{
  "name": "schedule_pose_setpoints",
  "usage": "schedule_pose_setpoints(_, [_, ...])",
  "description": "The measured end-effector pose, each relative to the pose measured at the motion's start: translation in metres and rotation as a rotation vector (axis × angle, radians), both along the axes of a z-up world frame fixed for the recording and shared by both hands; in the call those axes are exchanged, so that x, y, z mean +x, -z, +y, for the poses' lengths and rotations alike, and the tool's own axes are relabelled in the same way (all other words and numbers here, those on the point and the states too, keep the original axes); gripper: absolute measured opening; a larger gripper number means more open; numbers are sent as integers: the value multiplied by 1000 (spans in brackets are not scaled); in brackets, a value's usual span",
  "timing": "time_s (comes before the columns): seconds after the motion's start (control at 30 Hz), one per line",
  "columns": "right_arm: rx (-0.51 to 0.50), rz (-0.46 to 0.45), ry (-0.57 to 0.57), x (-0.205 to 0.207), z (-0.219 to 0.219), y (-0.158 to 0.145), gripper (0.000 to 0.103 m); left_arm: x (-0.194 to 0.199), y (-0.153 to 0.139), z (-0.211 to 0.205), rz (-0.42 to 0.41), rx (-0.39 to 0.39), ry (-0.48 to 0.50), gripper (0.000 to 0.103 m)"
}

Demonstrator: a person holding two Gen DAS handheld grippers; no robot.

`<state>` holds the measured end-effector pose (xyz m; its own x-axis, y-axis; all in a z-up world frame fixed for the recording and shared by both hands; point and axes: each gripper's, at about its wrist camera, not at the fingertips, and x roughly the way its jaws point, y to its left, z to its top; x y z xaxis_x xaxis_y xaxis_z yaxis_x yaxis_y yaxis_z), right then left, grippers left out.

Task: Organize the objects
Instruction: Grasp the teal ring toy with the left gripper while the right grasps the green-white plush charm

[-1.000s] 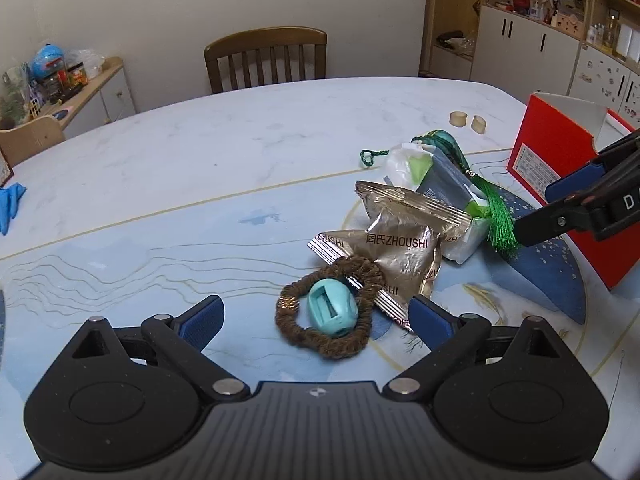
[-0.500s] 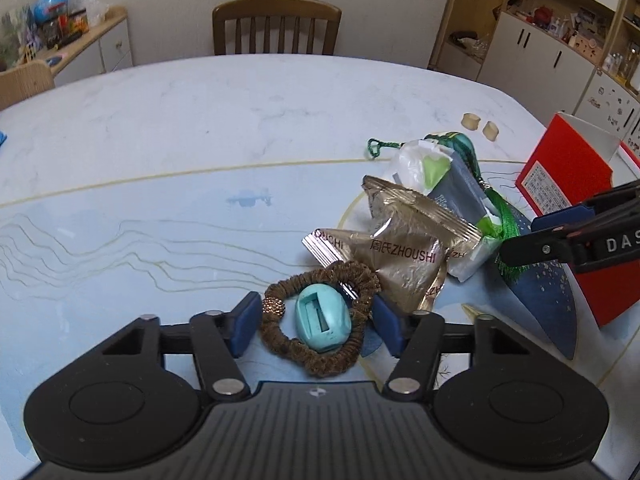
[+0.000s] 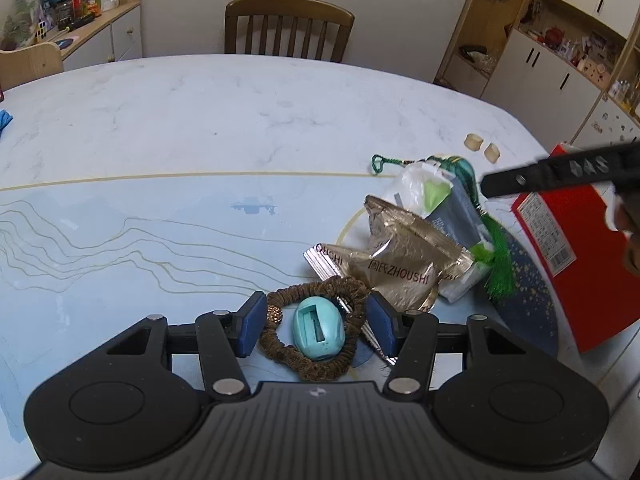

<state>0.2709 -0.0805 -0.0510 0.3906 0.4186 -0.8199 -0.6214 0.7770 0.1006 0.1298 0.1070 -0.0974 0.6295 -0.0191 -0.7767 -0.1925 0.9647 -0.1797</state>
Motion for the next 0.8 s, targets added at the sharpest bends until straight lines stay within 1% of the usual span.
schedule_pose_setpoints(0.07, [11,-3,15,8,1,-2,61,1,1,-1,8,4,-1,55])
schedule_pose_setpoints(0.13, [17,-2,26,16,3,-1,61,3,5,0,25,0,-11,42])
schedule_pose_setpoints(0.2, [14,3,42,22,4,2,61,3,5,1,20,3,-20,40])
schedule_pose_setpoints(0.37, [19,40,82,39,5,13,61,5,5,-3,25,6,-7,40])
schedule_pose_setpoints(0.43, [24,55,89,43,6,18,61,5,6,-4,29,-11,-5,40])
schedule_pose_setpoints(0.57, [23,72,85,47,13,27,61,6,11,-8,46,-8,-3,40])
schedule_pose_setpoints(0.63, [21,85,87,48,16,31,61,7,18,-5,70,-43,-15,40])
schedule_pose_setpoints(0.8, [33,98,101,53,15,38,66,7,19,-6,60,-42,-16,40])
